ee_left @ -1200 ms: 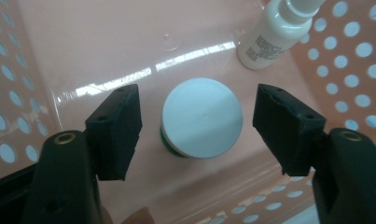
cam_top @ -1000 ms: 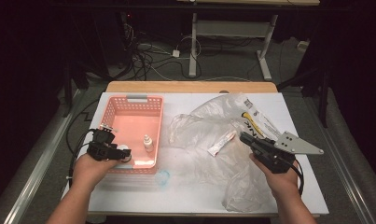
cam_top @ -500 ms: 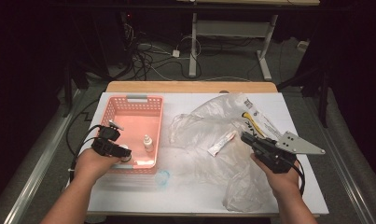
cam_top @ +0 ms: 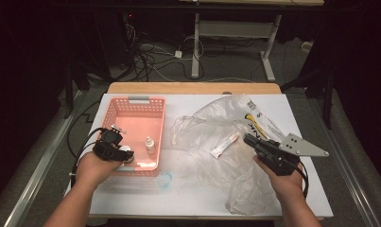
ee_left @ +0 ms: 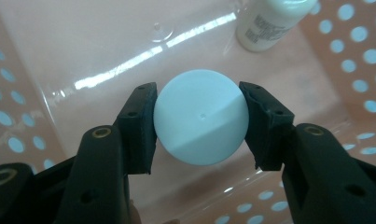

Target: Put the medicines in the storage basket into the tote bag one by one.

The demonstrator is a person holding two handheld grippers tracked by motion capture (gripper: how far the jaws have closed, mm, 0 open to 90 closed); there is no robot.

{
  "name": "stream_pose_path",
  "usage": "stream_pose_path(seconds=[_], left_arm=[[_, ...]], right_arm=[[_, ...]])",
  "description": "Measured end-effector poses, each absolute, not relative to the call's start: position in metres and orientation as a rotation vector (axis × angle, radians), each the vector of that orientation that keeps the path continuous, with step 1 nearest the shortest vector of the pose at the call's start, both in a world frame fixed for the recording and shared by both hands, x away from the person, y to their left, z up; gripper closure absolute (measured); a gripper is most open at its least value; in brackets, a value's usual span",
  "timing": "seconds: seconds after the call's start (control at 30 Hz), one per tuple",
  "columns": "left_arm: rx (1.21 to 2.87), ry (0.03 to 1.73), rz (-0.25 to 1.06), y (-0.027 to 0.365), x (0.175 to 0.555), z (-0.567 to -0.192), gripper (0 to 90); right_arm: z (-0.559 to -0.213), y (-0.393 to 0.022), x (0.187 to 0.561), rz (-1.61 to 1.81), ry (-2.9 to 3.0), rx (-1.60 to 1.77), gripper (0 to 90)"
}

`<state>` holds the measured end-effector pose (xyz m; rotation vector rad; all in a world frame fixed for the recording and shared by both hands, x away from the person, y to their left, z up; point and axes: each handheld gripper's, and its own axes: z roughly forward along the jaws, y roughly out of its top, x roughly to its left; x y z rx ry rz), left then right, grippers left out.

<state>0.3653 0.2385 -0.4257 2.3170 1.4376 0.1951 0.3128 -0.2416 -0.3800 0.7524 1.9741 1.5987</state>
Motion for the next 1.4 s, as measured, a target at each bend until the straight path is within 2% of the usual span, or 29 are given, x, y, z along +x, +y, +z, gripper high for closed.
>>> stream_pose_path(seconds=[0.3, 0.87, 1.13, 1.4], left_arm=[[2.195, 1.368, 0.221, 0.240, 0.350, -0.420, 48.4], [2.100, 1.272, 0.335, 0.238, 0.328, -0.424, 48.4], [2.054, 1.242, 0.309, 0.236, 0.323, -0.426, 48.5], [1.999, 1.234, 0.337, 0.240, 0.319, -0.425, 48.6]], right_arm=[[-0.380, -0.241, 0.312, 1.601, 1.973, 0.752, 90.0], [-0.381, -0.239, 0.312, 1.591, 1.981, 0.749, 90.0], [-0.383, -0.237, 0.313, 1.586, 1.988, 0.755, 90.0], [-0.382, -0.238, 0.313, 1.587, 1.985, 0.756, 90.0]])
